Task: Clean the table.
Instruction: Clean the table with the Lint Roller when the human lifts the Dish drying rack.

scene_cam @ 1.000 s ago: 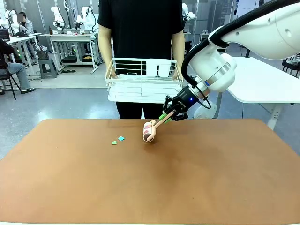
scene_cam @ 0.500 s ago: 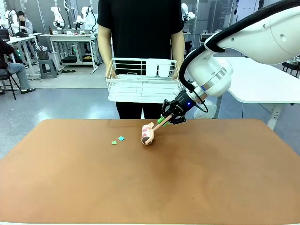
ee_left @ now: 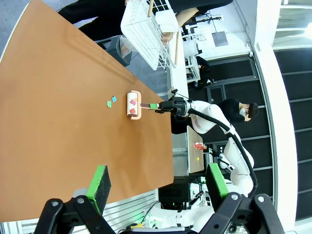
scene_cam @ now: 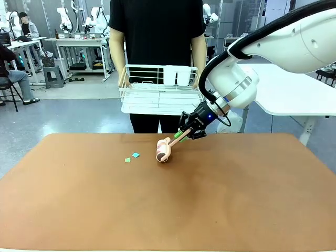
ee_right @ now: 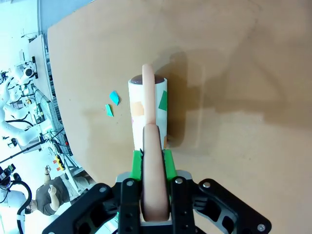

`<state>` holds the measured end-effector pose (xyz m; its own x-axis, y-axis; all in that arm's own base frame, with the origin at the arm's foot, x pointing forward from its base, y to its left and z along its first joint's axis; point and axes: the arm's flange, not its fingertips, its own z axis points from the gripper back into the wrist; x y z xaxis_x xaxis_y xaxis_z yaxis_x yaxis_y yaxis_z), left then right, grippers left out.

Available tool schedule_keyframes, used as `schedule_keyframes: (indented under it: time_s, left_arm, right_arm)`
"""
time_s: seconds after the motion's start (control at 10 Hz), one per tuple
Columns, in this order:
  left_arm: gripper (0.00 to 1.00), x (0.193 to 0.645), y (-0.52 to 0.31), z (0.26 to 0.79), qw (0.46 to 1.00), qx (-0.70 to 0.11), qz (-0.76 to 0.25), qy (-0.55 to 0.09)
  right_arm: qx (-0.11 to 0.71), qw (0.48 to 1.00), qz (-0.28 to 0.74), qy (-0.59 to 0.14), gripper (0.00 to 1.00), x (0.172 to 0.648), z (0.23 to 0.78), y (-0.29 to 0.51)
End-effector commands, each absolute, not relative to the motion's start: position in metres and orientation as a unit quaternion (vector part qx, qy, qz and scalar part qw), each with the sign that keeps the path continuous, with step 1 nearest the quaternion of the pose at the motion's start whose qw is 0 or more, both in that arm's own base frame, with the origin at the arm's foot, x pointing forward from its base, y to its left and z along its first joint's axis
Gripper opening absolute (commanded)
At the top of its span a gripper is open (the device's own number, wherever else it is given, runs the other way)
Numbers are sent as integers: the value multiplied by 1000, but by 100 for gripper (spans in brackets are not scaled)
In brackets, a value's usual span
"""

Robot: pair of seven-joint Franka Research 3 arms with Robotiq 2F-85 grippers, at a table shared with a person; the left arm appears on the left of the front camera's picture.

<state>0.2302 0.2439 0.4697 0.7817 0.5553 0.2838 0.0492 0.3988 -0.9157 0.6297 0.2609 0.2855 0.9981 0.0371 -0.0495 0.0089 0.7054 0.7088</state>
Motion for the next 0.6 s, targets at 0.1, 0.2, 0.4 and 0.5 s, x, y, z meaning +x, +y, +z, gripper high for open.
schedule_keyframes:
  time_s: [0.1,0.2,0.4,0.5]
  left_arm:
    - [100,230,248,472,780,-530,152,-296]
    - [100,230,248,472,780,-530,152,-296]
    - [100,230,248,472,780,-530,152,-296]
    - [100,230,248,472,780,-530,152,-296]
  right_arm:
    - [371,926,14,67,21,629,263,302]
    - [372,924,22,85,21,632,261,317]
    - [380,916,16,129,21,635,257,355]
    - [371,918,15,137,21,633,250,377]
